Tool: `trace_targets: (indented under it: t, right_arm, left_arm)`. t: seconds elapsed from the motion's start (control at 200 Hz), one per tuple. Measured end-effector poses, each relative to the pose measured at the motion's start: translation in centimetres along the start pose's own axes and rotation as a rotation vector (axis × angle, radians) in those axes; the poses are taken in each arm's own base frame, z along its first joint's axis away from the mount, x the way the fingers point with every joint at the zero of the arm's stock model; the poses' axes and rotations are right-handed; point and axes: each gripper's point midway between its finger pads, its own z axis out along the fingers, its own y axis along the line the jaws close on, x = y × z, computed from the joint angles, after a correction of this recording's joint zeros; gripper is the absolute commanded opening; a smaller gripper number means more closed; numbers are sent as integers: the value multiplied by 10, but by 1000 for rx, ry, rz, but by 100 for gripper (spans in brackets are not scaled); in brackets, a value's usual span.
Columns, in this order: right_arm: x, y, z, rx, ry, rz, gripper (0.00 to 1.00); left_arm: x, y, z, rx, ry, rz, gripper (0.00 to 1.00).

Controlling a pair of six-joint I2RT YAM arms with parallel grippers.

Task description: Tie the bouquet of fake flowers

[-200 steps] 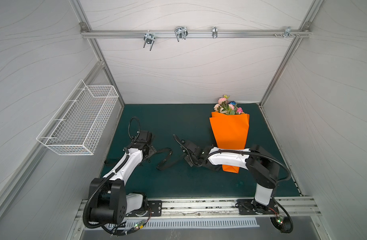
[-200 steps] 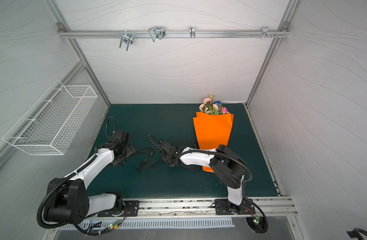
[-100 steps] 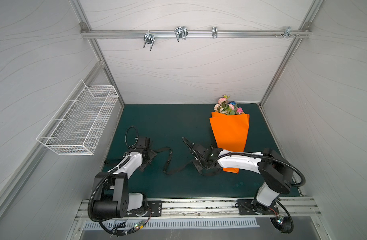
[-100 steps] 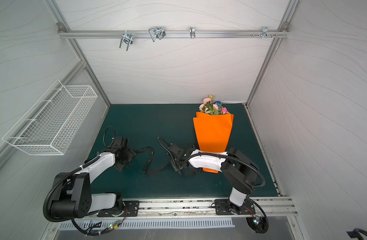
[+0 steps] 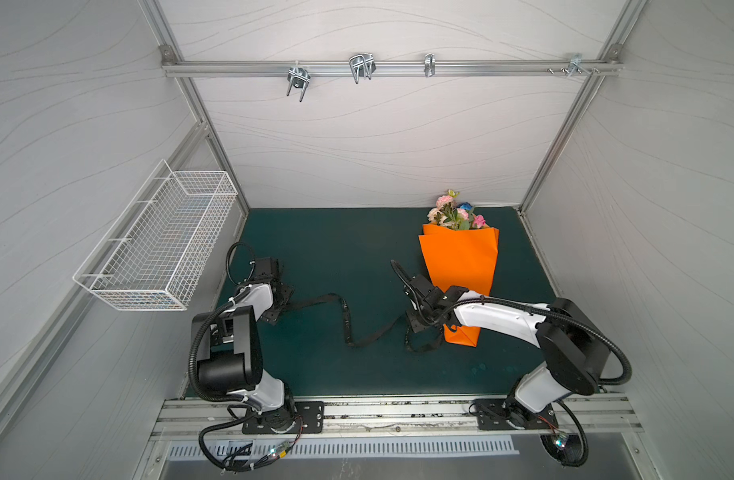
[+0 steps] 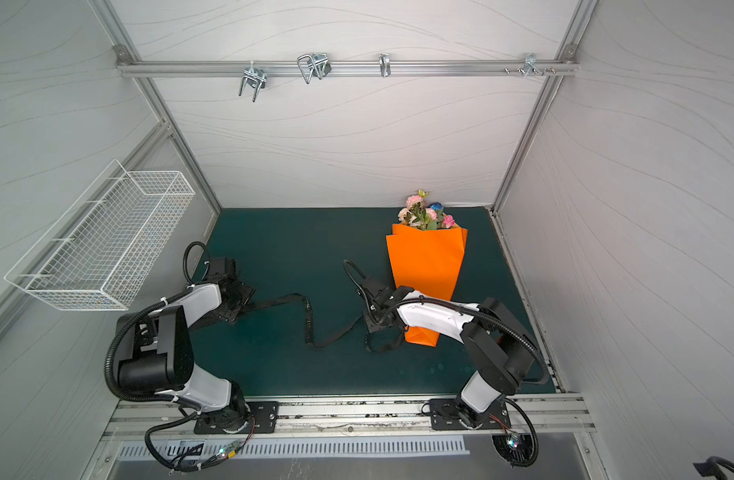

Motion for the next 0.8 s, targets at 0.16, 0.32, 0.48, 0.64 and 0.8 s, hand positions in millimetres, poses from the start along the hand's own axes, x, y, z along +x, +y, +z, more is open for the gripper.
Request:
trace_targets:
  t: [0.16, 0.32, 0.48, 0.64, 0.8]
  right_arm:
    - [6, -14, -10, 30, 7, 30, 30]
    - [4, -22, -20, 56, -19, 41, 31]
    - [-6, -34, -20, 148, -33, 30, 37]
    - [-9, -50, -6, 259, -12, 4, 38]
    - [-2, -58, 5, 306, 28, -11, 39]
  left_arm:
    - [-11, -5, 2, 27, -8, -24, 80]
    - [-6, -9, 0, 81, 14, -15, 81]
    - [9, -15, -7, 181, 47, 3, 84]
    - [63, -25, -23, 261, 151, 120, 84]
    - [114, -28, -42, 308, 246, 242, 84]
